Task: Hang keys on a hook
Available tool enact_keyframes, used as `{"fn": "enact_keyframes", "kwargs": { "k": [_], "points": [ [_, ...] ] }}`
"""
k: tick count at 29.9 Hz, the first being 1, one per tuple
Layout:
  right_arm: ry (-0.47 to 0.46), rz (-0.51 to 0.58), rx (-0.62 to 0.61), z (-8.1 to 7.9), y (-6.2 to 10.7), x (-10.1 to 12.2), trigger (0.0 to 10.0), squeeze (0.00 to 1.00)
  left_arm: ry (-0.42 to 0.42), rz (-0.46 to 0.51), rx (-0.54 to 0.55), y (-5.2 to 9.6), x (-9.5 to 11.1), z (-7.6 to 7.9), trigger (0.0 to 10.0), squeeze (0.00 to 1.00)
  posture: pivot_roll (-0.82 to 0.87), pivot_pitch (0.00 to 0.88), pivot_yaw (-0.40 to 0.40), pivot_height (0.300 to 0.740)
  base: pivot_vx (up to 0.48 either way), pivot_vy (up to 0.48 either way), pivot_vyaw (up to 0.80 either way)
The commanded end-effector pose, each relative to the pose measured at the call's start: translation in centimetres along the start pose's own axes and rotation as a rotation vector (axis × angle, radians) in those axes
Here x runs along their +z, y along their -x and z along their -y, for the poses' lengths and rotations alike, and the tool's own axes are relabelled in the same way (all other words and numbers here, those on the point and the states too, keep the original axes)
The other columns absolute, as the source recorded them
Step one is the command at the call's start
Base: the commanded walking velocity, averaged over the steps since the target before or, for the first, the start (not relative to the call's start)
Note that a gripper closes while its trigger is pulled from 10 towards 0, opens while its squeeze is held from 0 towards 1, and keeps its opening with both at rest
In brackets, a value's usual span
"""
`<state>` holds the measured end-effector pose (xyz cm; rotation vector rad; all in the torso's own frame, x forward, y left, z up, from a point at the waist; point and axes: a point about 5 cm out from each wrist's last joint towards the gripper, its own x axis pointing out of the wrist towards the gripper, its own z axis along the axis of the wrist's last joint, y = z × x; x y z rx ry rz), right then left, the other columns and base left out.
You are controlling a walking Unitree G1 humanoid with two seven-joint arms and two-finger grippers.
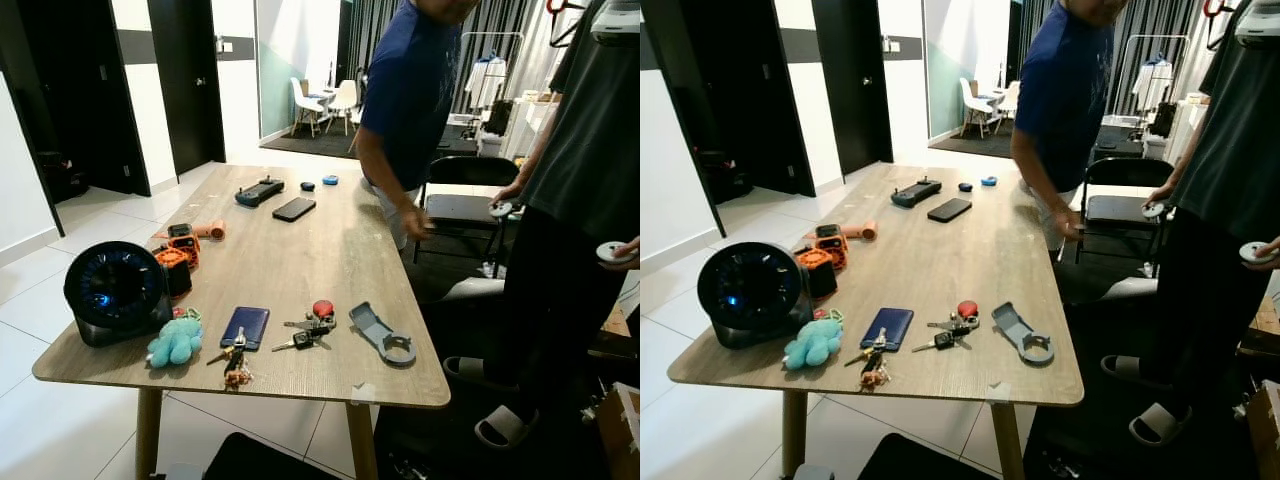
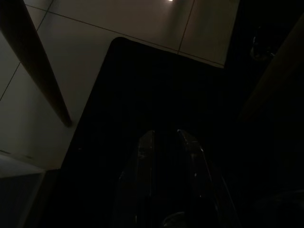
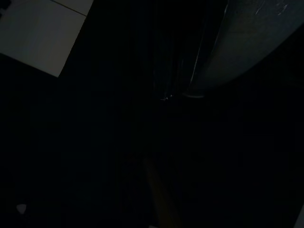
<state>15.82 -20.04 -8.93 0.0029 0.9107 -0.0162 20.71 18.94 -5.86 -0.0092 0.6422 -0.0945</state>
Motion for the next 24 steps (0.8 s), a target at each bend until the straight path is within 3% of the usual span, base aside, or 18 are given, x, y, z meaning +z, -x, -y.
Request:
{"fn": "enact_keyframes", "kwargs": {
  "k": [1,8,16,24],
  "points": [
    [-0.004,-0.011,-0.008,0.1,0.1,-0.3,10.0,0.00,-0.024,-0.017,0.002,0.0,0.0,-0.3,10.0,0.00,0.05,0.018,-0.008,0.740,0.000,0.000,0.00],
    [-0.017,-0.004,-0.018,0.2,0.1,-0.2,10.0,0.00,-0.026,-0.019,0.003,0.0,0.0,-0.3,10.0,0.00,0.05,0.015,-0.002,0.740,0.000,0.000,0.00],
    [-0.075,0.038,-0.142,3.4,0.4,0.9,10.0,0.00,-0.028,-0.014,0.001,-0.2,0.3,-0.1,10.0,0.00,0.03,0.013,-0.001,0.740,0.000,0.000,0.00],
    [-0.071,0.022,-0.111,2.6,0.3,0.3,10.0,0.00,-0.044,-0.018,-0.013,0.0,-0.1,0.0,10.0,0.00,0.04,0.015,-0.003,0.740,0.000,0.000,0.00]
  ]
}}
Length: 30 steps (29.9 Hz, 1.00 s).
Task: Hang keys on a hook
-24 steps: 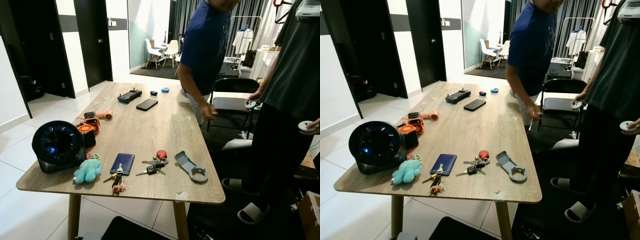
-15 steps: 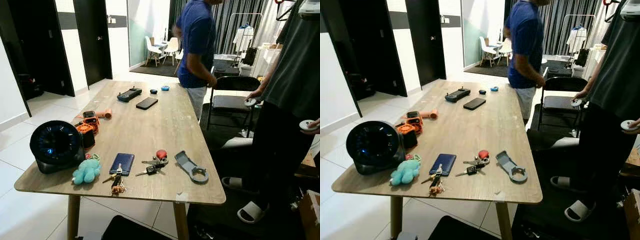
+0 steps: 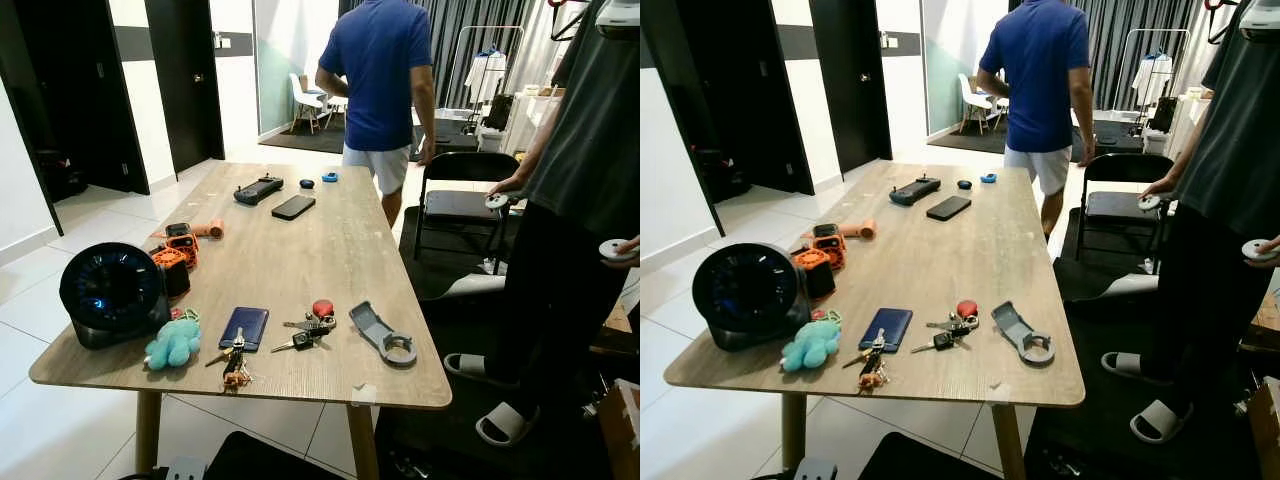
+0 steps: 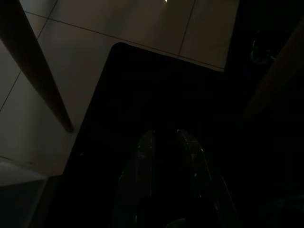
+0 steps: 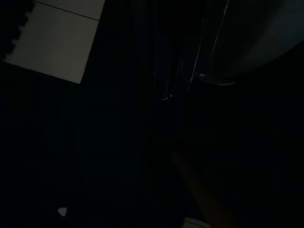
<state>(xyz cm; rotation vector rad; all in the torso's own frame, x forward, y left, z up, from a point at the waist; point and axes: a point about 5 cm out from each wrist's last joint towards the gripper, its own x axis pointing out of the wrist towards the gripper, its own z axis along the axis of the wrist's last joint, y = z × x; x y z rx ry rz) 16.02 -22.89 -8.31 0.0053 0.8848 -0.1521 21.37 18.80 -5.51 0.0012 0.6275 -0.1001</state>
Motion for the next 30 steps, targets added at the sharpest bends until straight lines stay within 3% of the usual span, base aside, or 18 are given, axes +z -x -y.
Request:
{"fn": "enact_keyframes", "kwargs": {
  "k": [1,11,16,30],
  "points": [
    [-0.012,-0.008,0.008,-0.4,0.1,-0.4,10.0,0.00,-0.040,-0.035,-0.017,0.4,-0.8,-0.1,10.0,0.00,0.04,0.015,-0.004,0.740,0.000,0.000,0.00],
    [-0.012,-0.032,0.008,-0.7,0.2,-1.0,10.0,0.00,-0.044,-0.044,-0.016,0.5,-1.1,-0.1,10.0,0.00,0.04,0.018,-0.002,0.740,0.000,0.000,0.00],
    [-0.007,-0.057,0.012,-0.6,0.4,-1.7,10.0,0.00,-0.084,-0.050,-0.039,0.5,-1.2,0.1,10.0,0.00,0.03,0.023,-0.002,0.740,0.000,0.000,0.00],
    [0.001,-0.066,0.025,-1.2,0.4,-1.9,10.0,0.00,-0.062,-0.046,-0.040,0.3,-1.0,0.4,10.0,0.00,0.04,0.023,-0.003,0.740,0.000,0.000,0.00]
  ]
}}
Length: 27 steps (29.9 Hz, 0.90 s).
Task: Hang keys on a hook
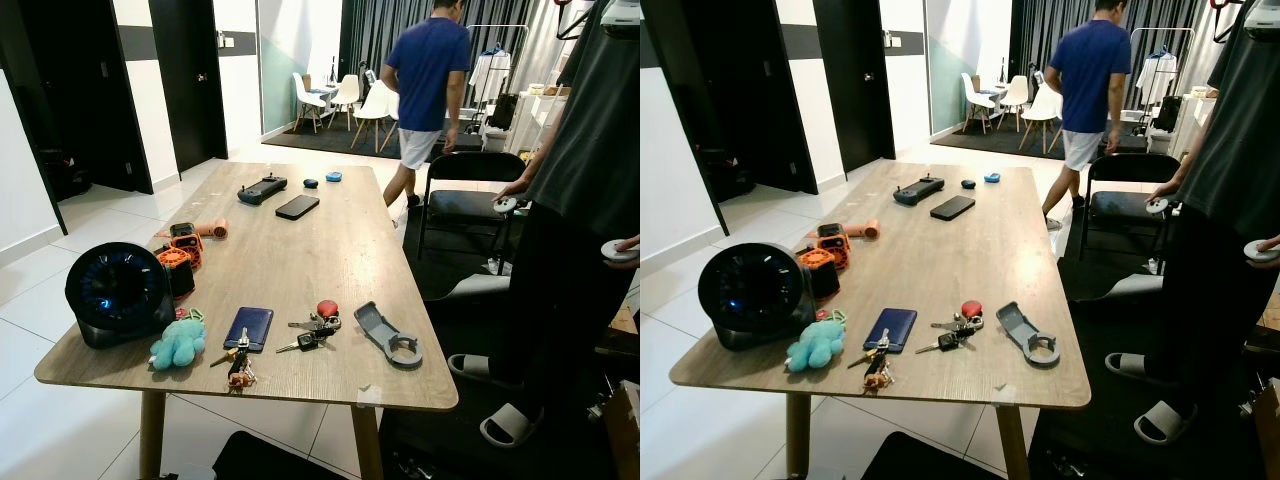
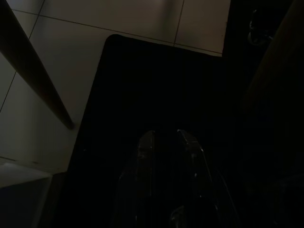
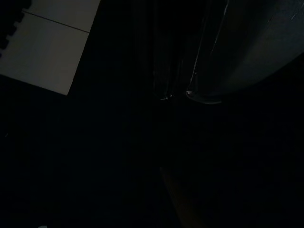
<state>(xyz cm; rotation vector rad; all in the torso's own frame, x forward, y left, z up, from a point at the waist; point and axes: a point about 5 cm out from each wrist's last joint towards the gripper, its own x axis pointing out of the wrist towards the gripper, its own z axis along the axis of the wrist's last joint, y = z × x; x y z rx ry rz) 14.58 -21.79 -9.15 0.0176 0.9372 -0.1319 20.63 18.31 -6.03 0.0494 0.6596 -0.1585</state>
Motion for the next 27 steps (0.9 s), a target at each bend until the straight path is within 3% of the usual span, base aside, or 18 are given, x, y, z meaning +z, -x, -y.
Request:
{"fn": "enact_keyframes", "kwargs": {
  "k": [1,10,11,13,14,15,16,17,18,19,23,27],
  "points": [
    [0.000,-0.013,0.004,-0.3,0.0,-0.1,10.0,0.00,-0.001,-0.011,0.000,0.1,-0.2,-0.1,10.0,0.00,0.04,0.023,-0.003,0.740,0.000,0.000,0.00],
    [-0.022,-0.005,0.006,-0.7,0.0,-0.2,10.0,0.00,-0.043,-0.043,-0.028,0.2,-0.6,0.0,10.0,0.00,0.04,0.032,0.002,0.740,0.000,0.000,0.00],
    [-0.079,0.021,-0.078,0.9,0.3,-0.5,10.0,0.00,-0.038,0.003,-0.028,0.5,-0.4,-0.4,10.0,0.00,0.04,0.033,0.008,0.740,0.000,0.000,0.00],
    [-0.079,0.021,-0.078,0.9,0.3,-0.5,10.0,0.00,-0.038,0.003,-0.028,0.5,-0.4,-0.4,10.0,0.00,0.04,0.033,0.008,0.740,0.000,0.000,0.00],
    [-0.108,0.035,-0.140,2.2,0.6,-0.7,10.0,0.00,-0.029,0.037,-0.036,0.6,-0.1,-0.6,10.0,0.00,0.04,0.034,0.009,0.740,0.000,0.000,0.00],
    [-0.108,0.035,-0.140,2.2,0.6,-0.7,10.0,0.00,-0.029,0.037,-0.036,0.6,-0.1,-0.6,10.0,0.00,0.04,0.034,0.009,0.740,0.000,0.000,0.00],
    [-0.144,0.061,-0.219,3.9,1.0,-0.7,10.0,0.00,-0.037,0.100,-0.065,0.8,0.5,-0.8,10.0,0.00,0.04,0.036,0.013,0.740,0.000,0.000,0.00],
    [-0.144,0.061,-0.219,3.9,1.0,-0.7,10.0,0.00,-0.037,0.100,-0.065,0.8,0.5,-0.8,10.0,0.00,0.04,0.036,0.013,0.740,0.000,0.000,0.00],
    [-0.168,0.094,-0.292,5.7,1.5,-0.5,10.0,0.00,-0.045,0.163,-0.099,1.0,1.2,-1.0,10.0,0.00,0.04,0.037,0.014,0.740,0.000,0.000,0.00],
    [-0.193,0.163,-0.395,8.5,2.4,0.2,10.0,0.00,-0.062,0.278,-0.186,1.6,2.5,-1.2,10.0,0.00,0.03,0.040,0.017,0.740,0.000,0.000,0.00],
    [-0.203,0.211,-0.445,10.0,2.9,0.9,10.0,0.00,-0.081,0.343,-0.258,2.1,3.3,-1.2,10.0,0.00,0.03,0.041,0.018,0.740,0.000,0.000,0.00],
    [-0.252,0.347,-0.514,12.8,3.8,3.4,10.0,0.00,-0.143,0.425,-0.452,2.9,5.2,-0.3,10.0,0.00,0.03,0.044,0.016,0.740,0.000,0.000,0.00]
  ]
}}
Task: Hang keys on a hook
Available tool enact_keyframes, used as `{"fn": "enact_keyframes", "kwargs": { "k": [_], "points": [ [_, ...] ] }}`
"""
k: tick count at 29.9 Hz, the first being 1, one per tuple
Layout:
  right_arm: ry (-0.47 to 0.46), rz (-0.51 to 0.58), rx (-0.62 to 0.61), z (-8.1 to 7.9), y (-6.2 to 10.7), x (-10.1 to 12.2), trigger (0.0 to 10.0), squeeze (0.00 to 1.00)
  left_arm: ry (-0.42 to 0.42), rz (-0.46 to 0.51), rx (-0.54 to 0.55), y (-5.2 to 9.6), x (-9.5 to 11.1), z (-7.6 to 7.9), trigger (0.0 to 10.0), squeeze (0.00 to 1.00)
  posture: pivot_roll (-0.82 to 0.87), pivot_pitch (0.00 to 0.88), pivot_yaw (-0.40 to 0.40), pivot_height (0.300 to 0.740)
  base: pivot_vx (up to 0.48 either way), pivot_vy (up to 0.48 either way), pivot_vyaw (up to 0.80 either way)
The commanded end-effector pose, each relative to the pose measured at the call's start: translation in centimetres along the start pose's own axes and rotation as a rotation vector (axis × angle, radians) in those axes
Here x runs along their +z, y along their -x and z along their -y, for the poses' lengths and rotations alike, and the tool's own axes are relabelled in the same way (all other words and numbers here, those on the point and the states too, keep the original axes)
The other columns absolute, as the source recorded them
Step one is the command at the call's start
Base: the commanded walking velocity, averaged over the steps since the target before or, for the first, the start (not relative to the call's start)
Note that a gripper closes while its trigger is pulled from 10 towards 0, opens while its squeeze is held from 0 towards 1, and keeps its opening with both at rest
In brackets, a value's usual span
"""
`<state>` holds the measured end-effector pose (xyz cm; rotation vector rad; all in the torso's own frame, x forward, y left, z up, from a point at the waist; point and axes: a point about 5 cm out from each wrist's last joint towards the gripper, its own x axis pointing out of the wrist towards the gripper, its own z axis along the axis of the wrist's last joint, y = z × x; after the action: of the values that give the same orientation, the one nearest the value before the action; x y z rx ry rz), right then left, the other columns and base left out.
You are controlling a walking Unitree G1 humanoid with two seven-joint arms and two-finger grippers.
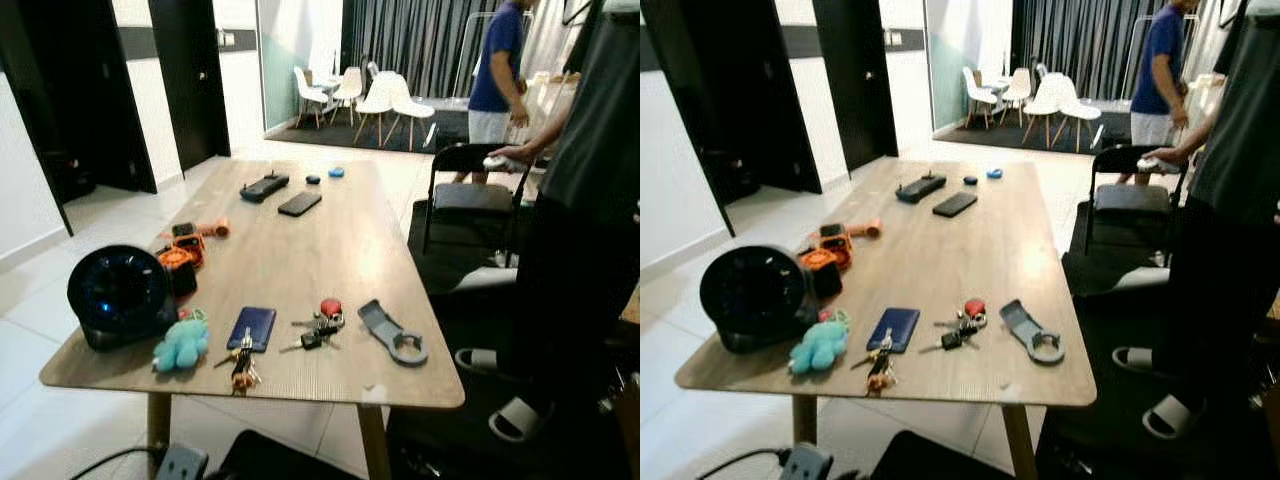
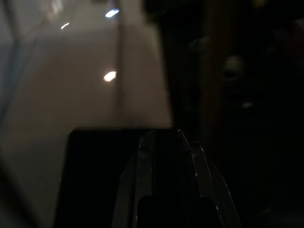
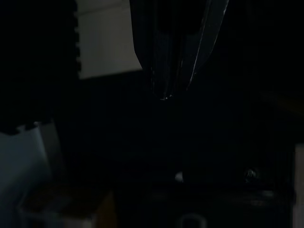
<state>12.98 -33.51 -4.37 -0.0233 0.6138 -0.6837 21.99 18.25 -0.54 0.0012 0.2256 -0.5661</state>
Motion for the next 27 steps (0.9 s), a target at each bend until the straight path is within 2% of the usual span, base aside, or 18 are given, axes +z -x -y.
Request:
{"fn": "enact_keyframes", "kwargs": {
  "k": [1,2,3,4,8,10,11,13,16,19,20,21,23,27],
  "points": [
    [-0.041,0.074,-0.016,0.7,-0.6,1.9,10.0,0.00,-0.024,0.004,-0.134,0.4,0.7,0.4,10.0,0.00,0.03,0.044,0.016,0.740,0.000,0.000,0.00],
    [-0.041,0.074,-0.016,0.7,-0.6,1.9,10.0,0.00,-0.024,0.004,-0.134,0.4,0.7,0.4,10.0,0.00,0.03,0.044,0.016,0.740,0.000,0.000,0.00],
    [-0.043,0.110,0.000,0.6,-1.0,3.0,10.0,0.00,-0.057,0.002,-0.238,0.3,1.2,1.1,10.0,0.00,0.03,0.044,0.015,0.740,0.000,0.000,0.00],
    [-0.038,0.128,0.017,0.3,-1.2,3.5,10.0,0.00,-0.073,0.003,-0.279,0.3,1.4,1.5,10.0,0.00,0.03,0.044,0.015,0.740,0.000,0.000,0.00],
    [-0.028,0.157,0.045,-0.3,-1.3,4.2,10.0,0.00,-0.080,0.016,-0.336,0.2,1.9,1.9,10.0,0.00,0.03,0.044,0.015,0.740,0.000,0.000,0.00],
    [-0.047,0.216,0.100,-1.6,-1.5,5.5,10.0,0.00,-0.086,0.072,-0.397,-0.5,3.6,2.5,10.0,0.00,0.03,0.044,0.015,0.740,0.000,0.000,0.00],
    [-0.047,0.216,0.100,-1.6,-1.5,5.5,10.0,0.00,-0.086,0.072,-0.397,-0.5,3.6,2.5,10.0,0.00,0.03,0.044,0.015,0.740,0.000,0.000,0.00],
    [-0.088,0.278,0.165,-3.0,-1.6,7.0,10.0,0.00,-0.084,0.131,-0.428,-1.3,5.6,2.7,10.0,0.00,0.03,0.045,0.015,0.740,0.000,0.000,0.00],
    [-0.112,0.349,0.255,-4.8,-1.6,8.8,10.0,0.00,-0.082,0.180,-0.458,-2.1,7.6,2.9,10.0,0.00,0.03,0.044,0.014,0.740,0.000,0.000,0.00],
    [-0.115,0.368,0.292,-5.5,-1.5,9.3,10.0,0.00,-0.080,0.186,-0.470,-2.2,8.1,2.9,10.0,0.00,0.03,0.044,0.013,0.740,0.000,0.000,0.00],
    [-0.113,0.392,0.341,-6.4,-1.4,10.1,10.0,0.00,-0.081,0.194,-0.486,-2.4,8.6,2.9,10.0,0.00,0.03,0.042,0.010,0.740,0.000,0.000,0.00],
    [-0.113,0.392,0.341,-6.4,-1.4,10.1,10.0,0.00,-0.081,0.194,-0.486,-2.4,8.6,2.9,10.0,0.00,0.03,0.042,0.010,0.740,0.000,0.000,0.00],
    [-0.084,0.453,0.444,-8.3,-1.0,11.4,10.0,0.00,-0.078,0.221,-0.514,-2.7,9.8,3.0,10.0,0.00,0.03,0.042,0.009,0.740,0.000,0.000,0.00],
    [-0.068,0.505,0.521,-9.5,-0.4,12.2,10.0,0.00,-0.073,0.251,-0.521,-2.8,10.7,3.2,10.0,0.00,0.04,0.041,0.006,0.740,0.000,0.000,0.00]
  ]
}}
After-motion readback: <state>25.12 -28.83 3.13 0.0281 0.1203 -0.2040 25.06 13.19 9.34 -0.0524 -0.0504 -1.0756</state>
